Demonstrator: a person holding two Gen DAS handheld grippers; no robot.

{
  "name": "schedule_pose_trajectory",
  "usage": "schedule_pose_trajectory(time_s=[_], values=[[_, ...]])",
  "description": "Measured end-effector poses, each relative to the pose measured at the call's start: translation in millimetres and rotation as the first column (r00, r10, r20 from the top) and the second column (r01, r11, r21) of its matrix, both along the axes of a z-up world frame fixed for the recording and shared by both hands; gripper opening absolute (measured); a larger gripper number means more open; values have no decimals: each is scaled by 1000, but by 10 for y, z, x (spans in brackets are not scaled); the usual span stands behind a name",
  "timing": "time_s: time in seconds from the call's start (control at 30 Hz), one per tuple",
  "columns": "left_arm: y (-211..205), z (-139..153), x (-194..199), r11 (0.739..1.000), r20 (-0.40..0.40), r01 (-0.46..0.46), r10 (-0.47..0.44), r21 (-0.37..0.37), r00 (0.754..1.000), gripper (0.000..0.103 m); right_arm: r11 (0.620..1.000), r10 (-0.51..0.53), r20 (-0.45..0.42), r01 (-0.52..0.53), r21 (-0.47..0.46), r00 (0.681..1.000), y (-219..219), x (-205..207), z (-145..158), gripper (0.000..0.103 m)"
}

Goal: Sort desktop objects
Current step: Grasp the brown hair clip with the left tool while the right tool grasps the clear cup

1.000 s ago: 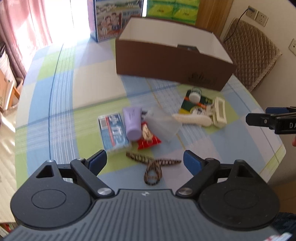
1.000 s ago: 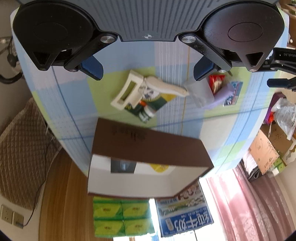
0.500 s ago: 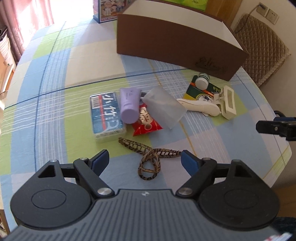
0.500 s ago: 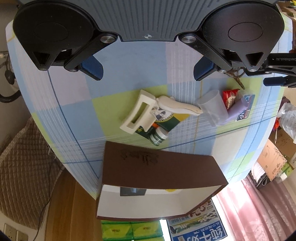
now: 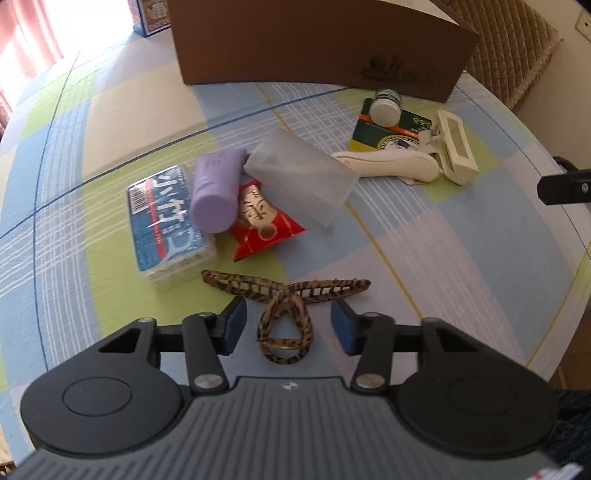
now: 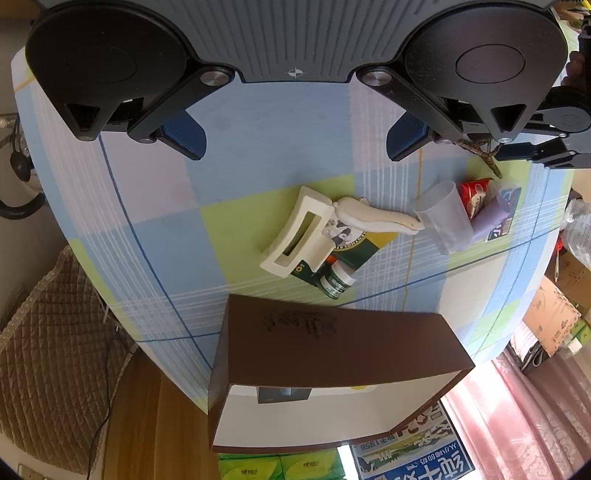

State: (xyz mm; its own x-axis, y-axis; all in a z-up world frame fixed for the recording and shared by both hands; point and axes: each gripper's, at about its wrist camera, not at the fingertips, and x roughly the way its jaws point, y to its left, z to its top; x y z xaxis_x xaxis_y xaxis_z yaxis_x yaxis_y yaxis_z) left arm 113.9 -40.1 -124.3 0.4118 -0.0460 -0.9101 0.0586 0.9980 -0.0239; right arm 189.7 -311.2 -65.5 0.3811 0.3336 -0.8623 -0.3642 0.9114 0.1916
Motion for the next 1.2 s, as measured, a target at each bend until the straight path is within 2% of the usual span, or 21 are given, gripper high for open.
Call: schedule_pose_trajectory(time_s=[0.03, 0.07, 0.47, 0.83, 1.03, 1.2], values=[[-7, -8, 2, 1000, 1, 5, -5, 3, 1000, 30, 1000, 2, -1, -2, -1, 1000, -1, 4, -2, 101], [-18, -16, 4, 1000, 2, 8, -8, 12, 1000, 25, 1000, 4, -1, -4, -1, 1000, -1, 6, -3, 101], [91, 7, -232, 999, 1, -23, 23, 22, 1000, 25, 999, 30, -11, -30, 10, 999, 19, 23, -41, 101], [111, -11, -310, 998, 35, -32, 31, 48, 999, 23, 994, 105, 10, -106, 42, 994, 194, 52, 9, 101], [364, 140, -462, 992, 61, -117, 113, 57, 992, 23, 974, 194, 54, -199, 107, 979, 413, 82, 70, 101], [678, 305, -542, 970, 99, -233, 226, 66, 969, 23, 943, 300, 81, -308, 129, 951, 707, 123, 37, 101]])
